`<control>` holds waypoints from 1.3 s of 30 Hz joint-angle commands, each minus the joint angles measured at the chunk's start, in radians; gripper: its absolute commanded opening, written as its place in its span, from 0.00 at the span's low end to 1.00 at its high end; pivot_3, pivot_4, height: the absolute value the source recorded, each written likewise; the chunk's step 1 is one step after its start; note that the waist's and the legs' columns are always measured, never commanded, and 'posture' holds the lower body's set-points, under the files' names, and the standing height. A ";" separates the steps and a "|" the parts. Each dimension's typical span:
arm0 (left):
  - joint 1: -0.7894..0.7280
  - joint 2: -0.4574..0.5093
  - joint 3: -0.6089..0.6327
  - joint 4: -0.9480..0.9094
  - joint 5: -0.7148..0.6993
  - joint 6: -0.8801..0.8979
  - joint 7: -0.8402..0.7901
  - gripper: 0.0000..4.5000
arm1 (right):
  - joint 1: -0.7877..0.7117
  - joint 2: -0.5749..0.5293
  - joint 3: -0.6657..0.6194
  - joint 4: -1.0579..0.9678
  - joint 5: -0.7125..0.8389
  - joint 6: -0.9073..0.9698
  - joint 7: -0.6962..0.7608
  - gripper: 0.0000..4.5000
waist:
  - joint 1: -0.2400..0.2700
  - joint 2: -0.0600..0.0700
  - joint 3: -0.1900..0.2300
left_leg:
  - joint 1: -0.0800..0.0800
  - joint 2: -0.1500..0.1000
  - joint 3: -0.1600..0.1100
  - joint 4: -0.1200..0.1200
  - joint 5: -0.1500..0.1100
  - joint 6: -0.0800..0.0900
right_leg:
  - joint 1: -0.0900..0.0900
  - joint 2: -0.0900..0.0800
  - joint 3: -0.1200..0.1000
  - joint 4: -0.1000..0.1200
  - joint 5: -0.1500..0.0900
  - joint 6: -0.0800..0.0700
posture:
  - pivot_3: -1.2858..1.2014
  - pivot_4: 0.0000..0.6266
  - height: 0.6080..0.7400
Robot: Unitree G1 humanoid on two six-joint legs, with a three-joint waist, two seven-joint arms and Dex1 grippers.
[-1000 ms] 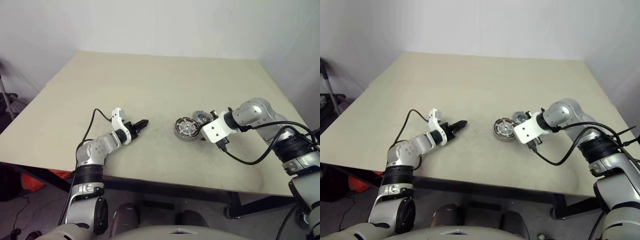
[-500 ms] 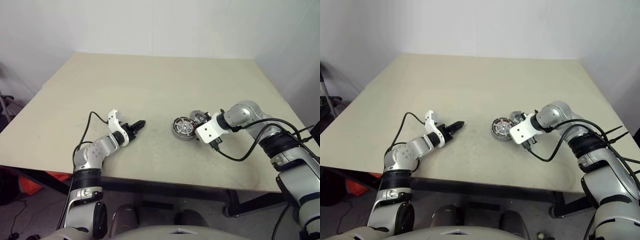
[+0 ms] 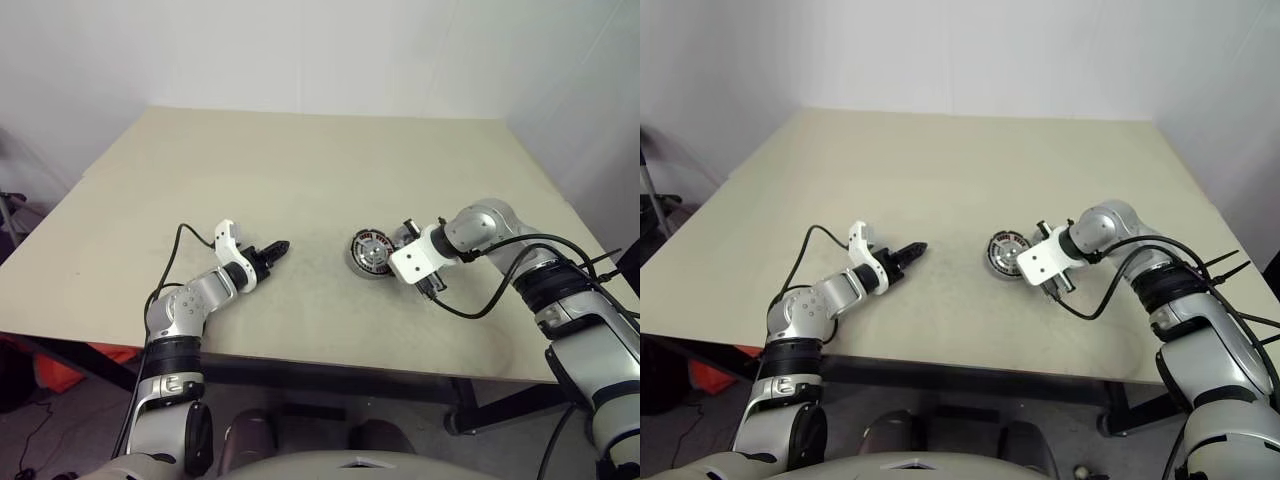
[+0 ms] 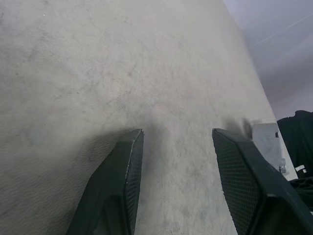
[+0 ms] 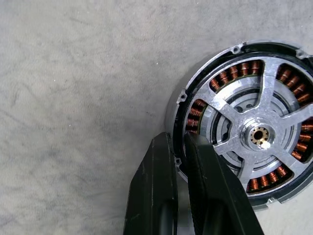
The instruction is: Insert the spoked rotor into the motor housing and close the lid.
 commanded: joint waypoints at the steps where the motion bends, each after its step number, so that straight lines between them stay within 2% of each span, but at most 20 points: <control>1: 0.002 0.008 0.001 0.020 0.012 -0.001 0.016 0.54 | -0.026 0.009 -0.020 -0.015 0.022 0.014 0.000 0.00 | 0.000 0.000 0.000 | 0.000 0.000 0.000 0.000 0.000 0.000 | 0.000 0.000 0.000 0.000 0.000 0.000 | 0.52 0.00 1.00; 4: 0.009 0.009 0.001 0.022 0.014 -0.005 0.018 0.54 | -0.045 0.019 -0.064 -0.069 0.093 0.101 0.034 0.00 | 0.000 0.000 0.000 | 0.000 0.000 0.000 0.000 0.000 0.000 | 0.000 0.000 0.000 0.000 0.000 0.000 | 0.52 0.00 1.00; 8: 0.016 0.008 -0.001 0.023 0.016 -0.011 0.019 0.54 | -0.070 0.092 -0.125 -0.161 0.223 0.416 0.101 0.00 | -0.001 0.002 0.000 | -0.001 0.000 0.000 -0.001 0.000 0.000 | -0.002 0.001 0.000 0.001 0.000 0.000 | 0.52 0.00 1.00; 17: 0.058 0.005 0.002 -0.028 0.007 -0.011 0.035 0.54 | -0.073 0.122 -0.094 -0.103 0.159 0.467 0.015 0.00 | 0.004 0.002 0.000 | -0.006 0.000 0.000 -0.001 0.000 0.000 | -0.005 0.000 0.000 -0.002 0.000 0.000 | 0.52 0.00 1.00; 23: 0.088 0.009 0.010 -0.069 0.001 -0.011 0.049 0.54 | -0.066 0.186 -0.067 -0.077 0.112 0.530 -0.047 0.00 | -0.005 0.002 0.000 | -0.005 0.002 0.000 -0.005 0.002 -0.003 | -0.007 0.002 0.000 -0.001 0.000 0.000 | 0.52 0.00 1.00; 31: 0.102 0.010 0.006 -0.079 -0.001 -0.022 0.062 0.54 | -0.021 0.217 -0.050 -0.172 0.124 0.596 -0.022 0.00 | -0.004 0.002 0.000 | -0.006 0.002 0.000 -0.007 0.003 -0.004 | -0.009 0.003 0.000 -0.002 -0.001 -0.001 | 0.52 0.00 1.00; 35: 0.104 0.011 -0.001 -0.083 0.004 -0.037 0.061 0.54 | -0.027 0.239 -0.041 -0.149 0.115 0.613 -0.034 0.00 | -0.008 0.002 0.000 | -0.005 0.002 0.000 -0.008 0.003 -0.006 | -0.009 0.004 0.000 -0.001 -0.001 -0.001 | 0.52 0.00 1.00; 39: 0.105 0.016 -0.006 -0.082 0.008 -0.049 0.061 0.54 | -0.028 0.247 -0.053 -0.158 0.125 0.598 -0.041 0.28 | -0.012 0.002 0.000 | -0.004 0.003 0.000 -0.008 0.004 -0.006 | -0.007 0.004 0.000 -0.001 -0.001 -0.001 | 0.52 0.00 1.00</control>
